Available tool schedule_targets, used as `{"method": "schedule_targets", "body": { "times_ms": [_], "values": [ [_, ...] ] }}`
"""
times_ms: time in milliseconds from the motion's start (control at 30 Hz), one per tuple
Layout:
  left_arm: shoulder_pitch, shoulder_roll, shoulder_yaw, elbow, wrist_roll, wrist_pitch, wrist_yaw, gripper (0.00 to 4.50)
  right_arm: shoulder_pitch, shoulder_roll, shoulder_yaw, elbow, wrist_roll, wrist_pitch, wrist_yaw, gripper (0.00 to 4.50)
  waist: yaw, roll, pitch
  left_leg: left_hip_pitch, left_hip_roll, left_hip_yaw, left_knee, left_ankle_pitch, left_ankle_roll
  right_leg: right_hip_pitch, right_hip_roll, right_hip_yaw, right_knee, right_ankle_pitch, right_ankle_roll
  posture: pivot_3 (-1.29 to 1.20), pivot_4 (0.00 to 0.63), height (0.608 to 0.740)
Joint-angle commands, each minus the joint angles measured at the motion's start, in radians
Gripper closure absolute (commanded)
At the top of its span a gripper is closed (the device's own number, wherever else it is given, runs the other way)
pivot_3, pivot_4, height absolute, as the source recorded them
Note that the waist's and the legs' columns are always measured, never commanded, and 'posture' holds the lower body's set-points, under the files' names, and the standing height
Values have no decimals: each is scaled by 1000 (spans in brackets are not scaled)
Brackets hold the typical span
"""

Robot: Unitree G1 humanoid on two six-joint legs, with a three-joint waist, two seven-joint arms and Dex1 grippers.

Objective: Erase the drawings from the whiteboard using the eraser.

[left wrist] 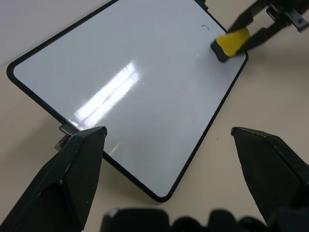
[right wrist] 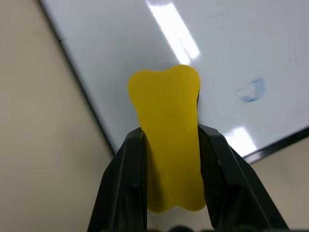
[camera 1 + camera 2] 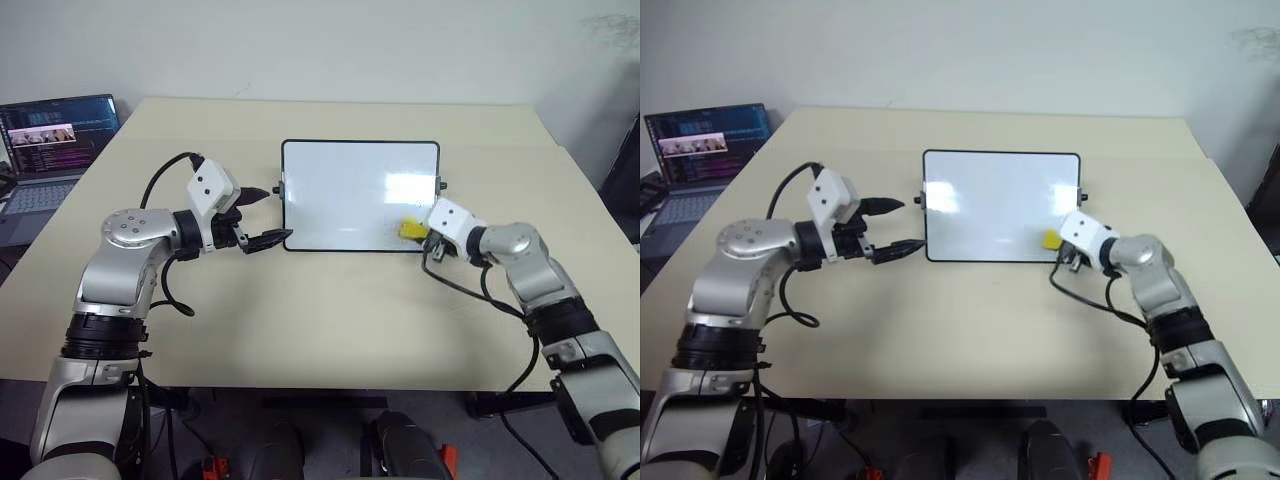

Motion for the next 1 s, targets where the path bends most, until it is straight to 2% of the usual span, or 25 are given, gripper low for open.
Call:
{"method": "schedule_targets", "body": {
  "times_ms": [33, 233, 333, 467, 600, 800, 1000],
  "values": [
    [-24, 6, 22, -18, -4, -14, 4, 0, -86, -20, -32, 107, -33, -39, -81, 3398, 1, 0, 0, 0, 0, 0, 0, 0, 0, 0, 0, 0, 0, 0, 0, 0, 150, 740],
    [-25, 4, 25, -25, -8, -11, 7, 0, -174, -19, -29, 240, -56, -77, -167, 3398, 0, 0, 0, 0, 0, 0, 0, 0, 0, 0, 0, 0, -1, 2, -4, 0, 150, 740],
    [-22, 6, 29, -32, -13, -7, 6, 0, -145, -25, -48, 174, -1, -85, -104, 3398, 1, 0, 0, 0, 0, 0, 0, 0, 0, 0, 0, 0, -1, 3, -4, 0, 150, 740],
    [-28, 8, 30, -39, -24, 2, -4, 0, -68, -61, -111, -40, 112, -28, 25, 3398, 2, 1, 1, -2, 0, 0, -1, 0, 0, -1, 0, 0, -1, 3, -5, 0, 150, 740],
    [-50, 3, 17, -8, -15, -11, -14, 0, -10, -109, -90, -128, 72, 12, 28, 3398, 4, 2, 2, -2, 0, 0, -2, 0, 0, -2, 0, -1, -1, 2, -5, 0, 150, 740],
    [-65, -21, 5, 0, -12, -15, -16, 0, -23, -76, -28, -10, -16, -13, -51, 3398, 0, 2, 2, -2, 0, 0, -3, 0, 0, -2, 0, -1, -1, 2, -6, 0, 150, 740],
    [-55, -13, 15, -6, -10, -13, -22, 0, -16, -49, 19, 3, -62, -16, -42, 3398, -3, 1, 1, -1, 0, 0, -2, 0, 0, -1, 0, 0, -1, 2, -6, 0, 150, 740]
  ]
}}
